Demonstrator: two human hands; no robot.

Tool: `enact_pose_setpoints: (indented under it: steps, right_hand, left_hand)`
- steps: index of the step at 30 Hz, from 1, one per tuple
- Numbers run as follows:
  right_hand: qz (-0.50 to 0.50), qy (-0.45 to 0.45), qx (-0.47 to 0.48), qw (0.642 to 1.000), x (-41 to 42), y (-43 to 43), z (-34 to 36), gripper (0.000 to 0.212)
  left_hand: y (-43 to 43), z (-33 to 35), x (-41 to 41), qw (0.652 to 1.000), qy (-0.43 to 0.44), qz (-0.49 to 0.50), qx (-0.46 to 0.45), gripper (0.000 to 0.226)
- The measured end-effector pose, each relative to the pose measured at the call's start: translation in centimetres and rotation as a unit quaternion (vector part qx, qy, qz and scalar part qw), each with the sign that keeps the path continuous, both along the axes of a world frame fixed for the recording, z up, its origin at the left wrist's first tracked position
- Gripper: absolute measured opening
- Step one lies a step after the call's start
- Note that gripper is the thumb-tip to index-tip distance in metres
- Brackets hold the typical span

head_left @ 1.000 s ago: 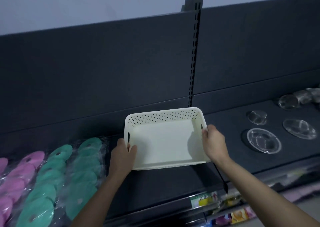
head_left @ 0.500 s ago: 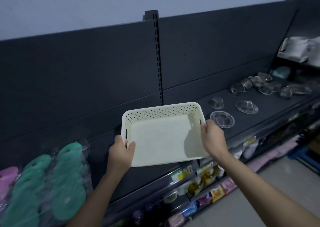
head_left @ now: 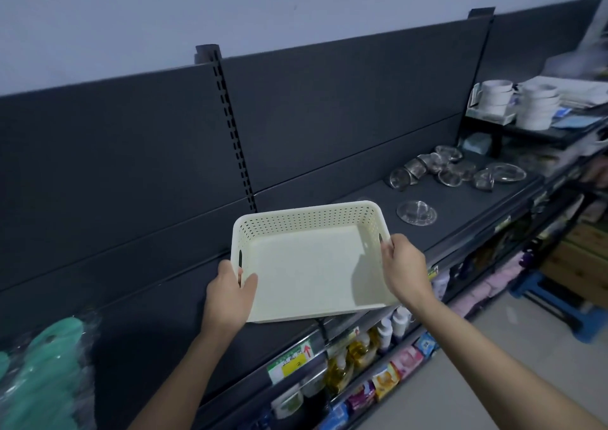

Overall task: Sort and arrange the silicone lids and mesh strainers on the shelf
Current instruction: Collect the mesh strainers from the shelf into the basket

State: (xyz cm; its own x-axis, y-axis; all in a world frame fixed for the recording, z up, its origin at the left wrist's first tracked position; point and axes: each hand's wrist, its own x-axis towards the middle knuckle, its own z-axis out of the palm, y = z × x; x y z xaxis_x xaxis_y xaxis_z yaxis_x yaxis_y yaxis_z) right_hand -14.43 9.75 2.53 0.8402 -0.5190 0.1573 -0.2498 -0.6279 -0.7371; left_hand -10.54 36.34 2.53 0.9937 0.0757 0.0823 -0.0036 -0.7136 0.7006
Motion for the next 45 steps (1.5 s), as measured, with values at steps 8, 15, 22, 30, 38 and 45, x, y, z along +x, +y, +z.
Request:
enact_pose_setpoints:
  steps: [8,15,22,30,38,45]
  right_hand:
    - [0.032,0.009,0.003,0.999,4.4,-10.2,0.7,0.031]
    - [0.111,-0.005,-0.006,0.994,8.6,-15.1,1.4,0.036]
    - [0.182,-0.018,0.089,0.979,11.7,-15.2,0.1,0.033]
    - [0.242,0.139,-0.044,0.959,13.6,-14.5,-5.0,0.023]
    - [0.264,0.225,-0.116,0.931,15.9,-12.3,-7.5,0.046]
    - [0.245,0.207,-0.181,0.93,19.0,-14.0,-7.3,0.037]
  left_hand:
    - [-9.7,-1.0,3.5,0.999,-0.009,0.029,-0.042,0.025]
    - [-14.5,-0.7,5.5,0.992,0.017,0.121,-0.035,0.019]
    - [-13.9,-0.6,5.8,0.981,0.023,0.185,-0.046,0.018]
    - [-9.7,-1.3,6.3,0.972,0.023,0.232,-0.031,0.018]
    - [-7.2,-2.6,6.9,0.96,0.053,0.276,0.009,0.017]
    - [-7.5,-4.1,7.9,0.951,0.08,0.298,0.01,0.013]
